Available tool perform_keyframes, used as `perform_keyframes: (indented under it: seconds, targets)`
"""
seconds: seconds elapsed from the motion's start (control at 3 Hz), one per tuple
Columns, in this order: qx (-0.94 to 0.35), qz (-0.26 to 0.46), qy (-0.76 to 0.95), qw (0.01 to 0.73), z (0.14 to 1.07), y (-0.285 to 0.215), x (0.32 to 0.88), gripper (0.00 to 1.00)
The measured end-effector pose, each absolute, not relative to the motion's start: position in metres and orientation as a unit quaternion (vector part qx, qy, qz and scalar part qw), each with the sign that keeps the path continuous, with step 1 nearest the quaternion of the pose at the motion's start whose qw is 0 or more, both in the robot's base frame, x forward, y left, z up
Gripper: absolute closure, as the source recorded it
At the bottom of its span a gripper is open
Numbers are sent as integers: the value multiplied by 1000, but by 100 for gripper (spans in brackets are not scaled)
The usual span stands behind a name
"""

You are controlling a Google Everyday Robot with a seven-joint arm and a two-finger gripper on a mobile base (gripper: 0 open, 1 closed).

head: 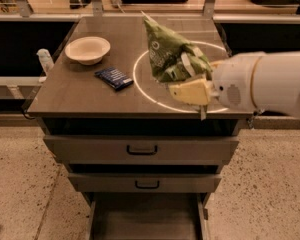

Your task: Place green jalapeno chip bag into bottom drawer

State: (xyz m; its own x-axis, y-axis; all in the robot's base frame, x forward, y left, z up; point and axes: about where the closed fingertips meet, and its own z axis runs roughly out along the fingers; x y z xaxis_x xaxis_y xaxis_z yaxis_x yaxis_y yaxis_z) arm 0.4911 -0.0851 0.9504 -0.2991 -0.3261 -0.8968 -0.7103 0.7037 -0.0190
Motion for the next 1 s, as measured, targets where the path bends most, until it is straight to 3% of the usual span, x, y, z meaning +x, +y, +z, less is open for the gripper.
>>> perform_keyframes:
  seconds: [0.67, 1.0]
  targets:
    - [-162, 209, 849, 458, 815, -130, 431, 100]
    - [-162, 210, 849, 458, 815, -130, 431, 100]
